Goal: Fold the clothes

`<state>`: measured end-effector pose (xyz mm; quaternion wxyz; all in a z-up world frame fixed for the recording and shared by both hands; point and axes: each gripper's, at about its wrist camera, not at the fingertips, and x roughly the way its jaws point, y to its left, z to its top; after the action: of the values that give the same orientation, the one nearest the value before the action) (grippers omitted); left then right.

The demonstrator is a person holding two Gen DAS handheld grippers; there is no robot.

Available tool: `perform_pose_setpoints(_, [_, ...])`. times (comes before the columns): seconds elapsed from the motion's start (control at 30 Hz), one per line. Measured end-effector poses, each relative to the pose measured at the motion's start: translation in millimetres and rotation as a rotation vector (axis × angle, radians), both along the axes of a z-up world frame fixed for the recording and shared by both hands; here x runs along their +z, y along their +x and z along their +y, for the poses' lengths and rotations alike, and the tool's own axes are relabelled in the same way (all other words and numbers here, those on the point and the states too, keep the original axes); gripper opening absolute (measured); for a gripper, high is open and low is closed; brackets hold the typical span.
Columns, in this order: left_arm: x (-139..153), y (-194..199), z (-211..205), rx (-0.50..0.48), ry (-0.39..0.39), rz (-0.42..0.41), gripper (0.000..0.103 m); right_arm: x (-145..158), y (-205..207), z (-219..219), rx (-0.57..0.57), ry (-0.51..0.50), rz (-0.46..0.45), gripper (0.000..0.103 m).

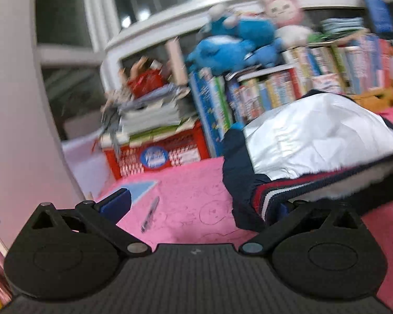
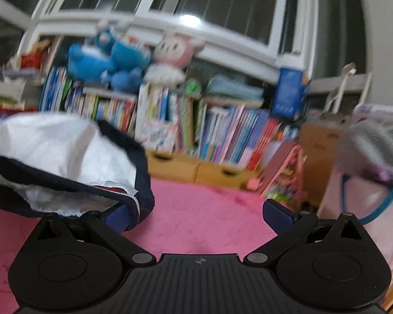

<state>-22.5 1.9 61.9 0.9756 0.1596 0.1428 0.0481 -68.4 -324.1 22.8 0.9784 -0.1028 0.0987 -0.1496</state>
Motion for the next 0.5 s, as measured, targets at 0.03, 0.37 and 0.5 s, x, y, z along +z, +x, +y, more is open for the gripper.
perform_pose_setpoints(0.03, [3.8, -8.7, -0.5, -0.024, 0.002, 0.0, 0.103, 5.5, -11.5, -4.3, 0.001, 0.002, -0.014, 0.103])
perform_pose_setpoints(0.37, [-1.6, -63.9, 22.6, -0.257, -0.216, 0.322, 0.103, 2.1, -111.6, -37.8, 0.078, 0.043, 0.101, 0.103])
perform_pose_setpoints(0.5, [-52.7, -62.4, 7.0, -0.223, -0.143, 0.472, 0.103, -37.5, -114.5, -32.0, 0.133, 0.041, 0.257, 0.103])
